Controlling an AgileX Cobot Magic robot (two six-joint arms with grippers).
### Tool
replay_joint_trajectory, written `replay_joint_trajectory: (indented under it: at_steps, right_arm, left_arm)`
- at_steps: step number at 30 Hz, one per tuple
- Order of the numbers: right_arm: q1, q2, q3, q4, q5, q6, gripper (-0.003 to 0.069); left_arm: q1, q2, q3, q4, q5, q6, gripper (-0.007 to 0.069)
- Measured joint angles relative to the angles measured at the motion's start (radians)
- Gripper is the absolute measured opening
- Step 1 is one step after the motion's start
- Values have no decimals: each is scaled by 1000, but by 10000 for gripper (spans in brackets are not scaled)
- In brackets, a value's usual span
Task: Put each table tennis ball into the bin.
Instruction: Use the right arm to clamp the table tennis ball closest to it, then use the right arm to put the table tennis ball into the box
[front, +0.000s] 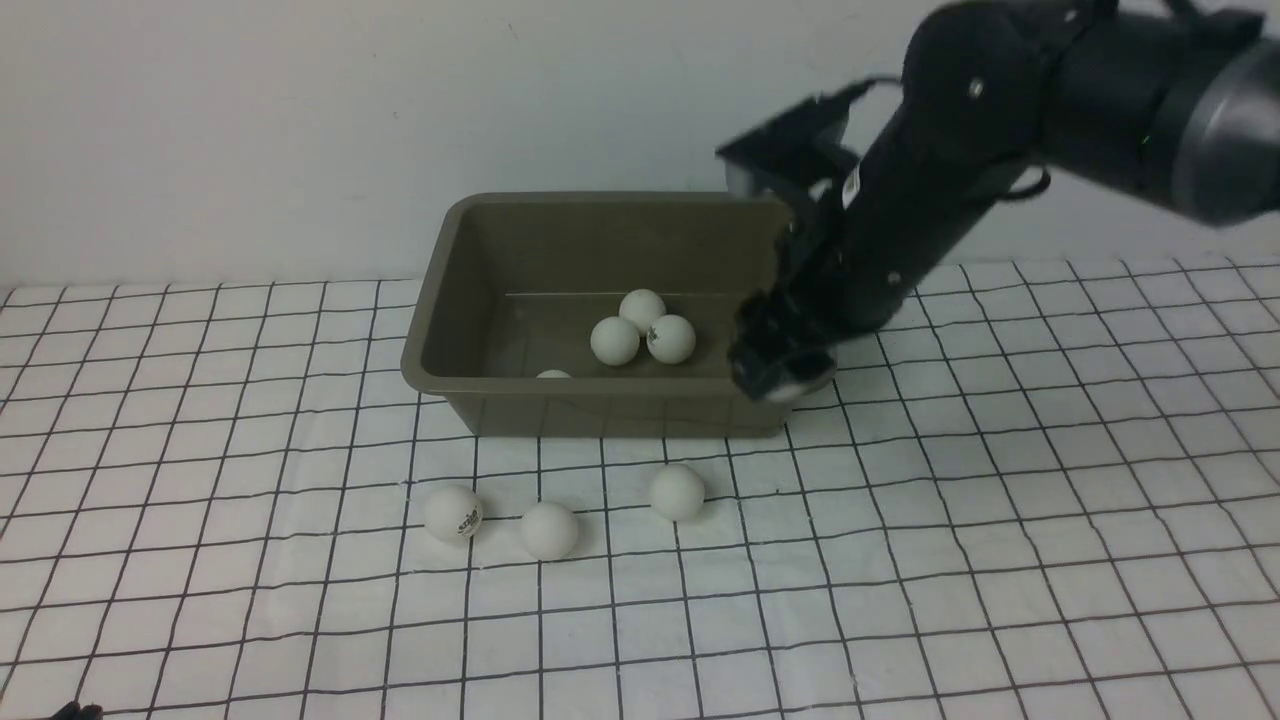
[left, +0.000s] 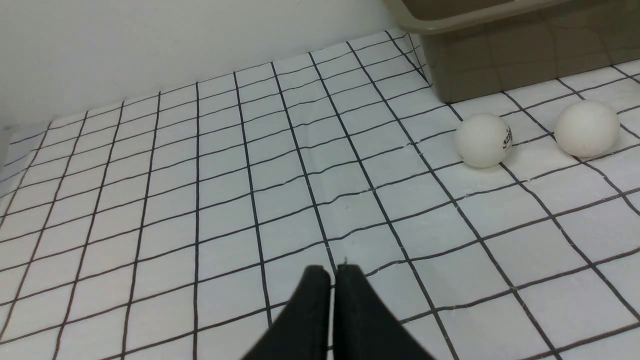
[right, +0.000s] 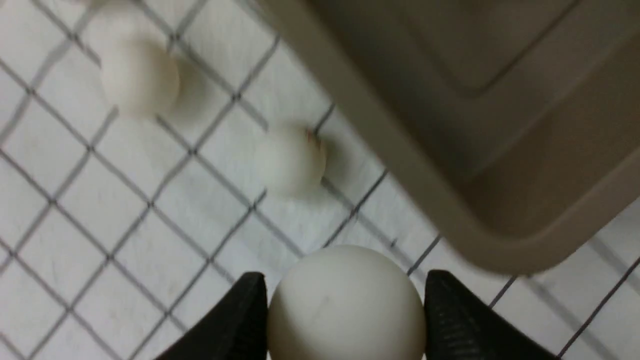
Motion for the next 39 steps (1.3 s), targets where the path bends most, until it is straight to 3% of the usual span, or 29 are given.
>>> replay_joint_trajectory:
  at_steps: [7,18,33,39]
  right_arm:
    - [0,46,-196,-78,-187,0,365]
    - [0,295,-218,-263,-319,0,365]
    - [0,303,-223,-220,-350,11,365]
    - [0,303,-223,-208,-353,12,405]
  left_arm:
    - [0,0,0,0,0,0,-4]
    - [0,0,0,0,0,0,-4]
    - [0,0,0,0,0,0,-4]
    - [0,0,0,0,0,0,-4]
